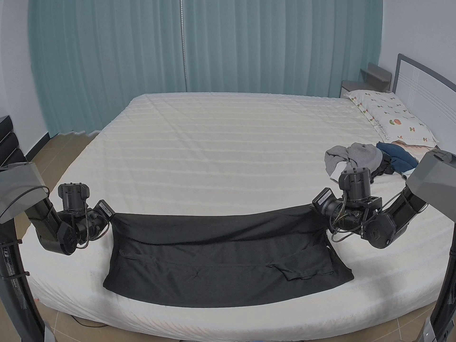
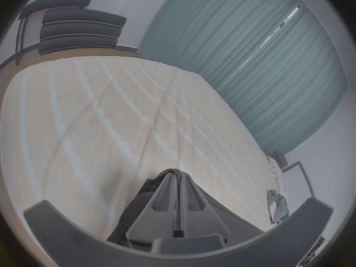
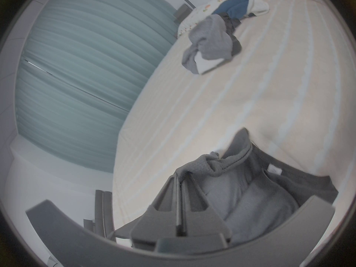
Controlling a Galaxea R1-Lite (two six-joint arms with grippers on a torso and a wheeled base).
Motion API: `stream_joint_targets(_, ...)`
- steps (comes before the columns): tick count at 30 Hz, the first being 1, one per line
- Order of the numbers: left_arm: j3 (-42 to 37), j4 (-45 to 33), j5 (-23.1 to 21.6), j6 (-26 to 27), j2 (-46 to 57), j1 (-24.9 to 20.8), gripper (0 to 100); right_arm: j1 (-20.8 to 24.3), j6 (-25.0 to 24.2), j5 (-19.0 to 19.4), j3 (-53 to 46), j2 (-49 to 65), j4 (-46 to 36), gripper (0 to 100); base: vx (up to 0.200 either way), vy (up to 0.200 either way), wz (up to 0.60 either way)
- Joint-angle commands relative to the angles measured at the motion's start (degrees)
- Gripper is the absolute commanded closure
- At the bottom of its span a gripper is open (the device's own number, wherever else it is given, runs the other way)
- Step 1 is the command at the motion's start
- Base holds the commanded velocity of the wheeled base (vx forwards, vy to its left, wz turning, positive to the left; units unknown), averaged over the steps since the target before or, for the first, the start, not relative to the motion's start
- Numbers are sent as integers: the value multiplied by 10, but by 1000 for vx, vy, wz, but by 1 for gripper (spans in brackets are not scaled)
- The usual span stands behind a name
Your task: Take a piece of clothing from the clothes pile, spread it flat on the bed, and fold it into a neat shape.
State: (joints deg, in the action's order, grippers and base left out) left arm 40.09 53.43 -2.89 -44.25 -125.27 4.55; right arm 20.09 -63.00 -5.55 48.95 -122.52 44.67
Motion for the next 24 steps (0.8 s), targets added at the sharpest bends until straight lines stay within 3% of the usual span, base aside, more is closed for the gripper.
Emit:
stream_joint_targets(1, 24, 13, 4, -32, -1, 2, 100, -9, 17, 1, 14, -11, 53, 100, 0, 0, 0)
stream_joint_targets(7, 18, 77, 22, -34, -1, 2, 100, -15, 73, 1, 19, -50, 89, 100, 0, 0, 0)
stream_joint_targets(18, 10, 96, 24, -29, -6, 4, 100, -16, 81, 3, -3, -55, 166, 100, 0, 0, 0)
stream_joint_targets(24, -28, 97, 22, 19, -4, 3, 100, -17, 118, 19, -54, -51, 168, 100, 0, 0, 0)
